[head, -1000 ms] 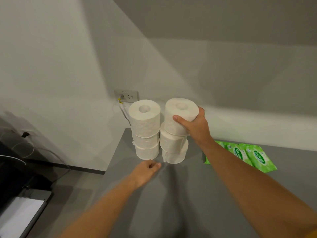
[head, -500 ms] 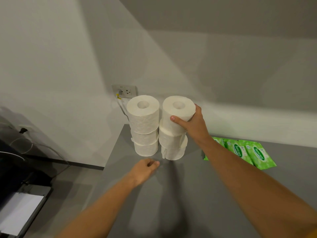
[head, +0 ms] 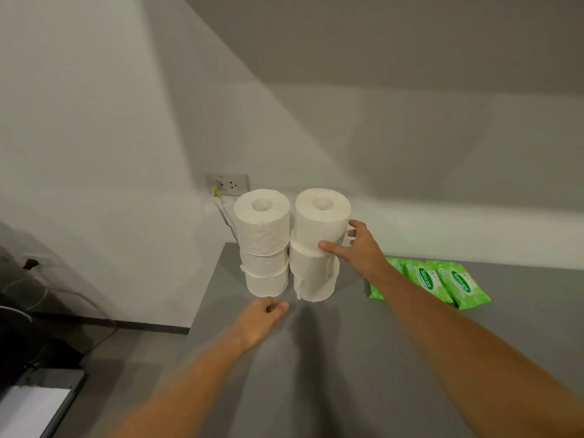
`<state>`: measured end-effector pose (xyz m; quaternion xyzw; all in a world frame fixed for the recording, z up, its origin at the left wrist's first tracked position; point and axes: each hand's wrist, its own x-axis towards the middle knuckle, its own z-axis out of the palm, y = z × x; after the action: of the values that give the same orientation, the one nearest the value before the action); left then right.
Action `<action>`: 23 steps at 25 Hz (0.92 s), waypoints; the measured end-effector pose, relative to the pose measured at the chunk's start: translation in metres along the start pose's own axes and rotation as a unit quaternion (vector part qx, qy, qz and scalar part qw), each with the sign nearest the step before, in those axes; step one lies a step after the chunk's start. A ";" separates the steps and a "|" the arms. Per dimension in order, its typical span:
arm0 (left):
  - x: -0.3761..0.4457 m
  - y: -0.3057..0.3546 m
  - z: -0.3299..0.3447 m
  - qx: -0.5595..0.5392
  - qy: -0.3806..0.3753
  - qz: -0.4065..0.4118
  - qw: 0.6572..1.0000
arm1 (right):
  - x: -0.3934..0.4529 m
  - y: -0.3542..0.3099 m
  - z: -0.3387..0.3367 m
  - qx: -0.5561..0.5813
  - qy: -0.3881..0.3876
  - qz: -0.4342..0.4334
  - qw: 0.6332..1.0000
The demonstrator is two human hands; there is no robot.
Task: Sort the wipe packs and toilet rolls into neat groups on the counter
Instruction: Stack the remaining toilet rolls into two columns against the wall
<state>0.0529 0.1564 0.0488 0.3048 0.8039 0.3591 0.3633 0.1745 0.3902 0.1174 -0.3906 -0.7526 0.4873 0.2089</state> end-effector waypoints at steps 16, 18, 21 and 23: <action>0.052 0.007 -0.074 -0.087 0.166 0.054 0.981 | -0.002 0.024 0.053 -0.003 0.066 0.014 0.998; 0.065 0.018 -0.084 -0.079 0.168 0.100 0.978 | 0.005 0.020 0.057 0.012 0.089 -0.029 0.995; 0.087 0.029 -0.092 -0.063 0.176 0.174 0.967 | 0.018 0.016 0.061 0.045 0.132 -0.088 0.986; 0.094 0.032 -0.091 -0.075 0.180 0.197 0.961 | 0.022 0.015 0.065 0.035 0.155 -0.100 0.982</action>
<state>-0.0644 0.2125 0.0832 0.3594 0.7505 0.5320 0.1566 0.1222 0.3736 0.0737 -0.3767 -0.7285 0.4239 0.3844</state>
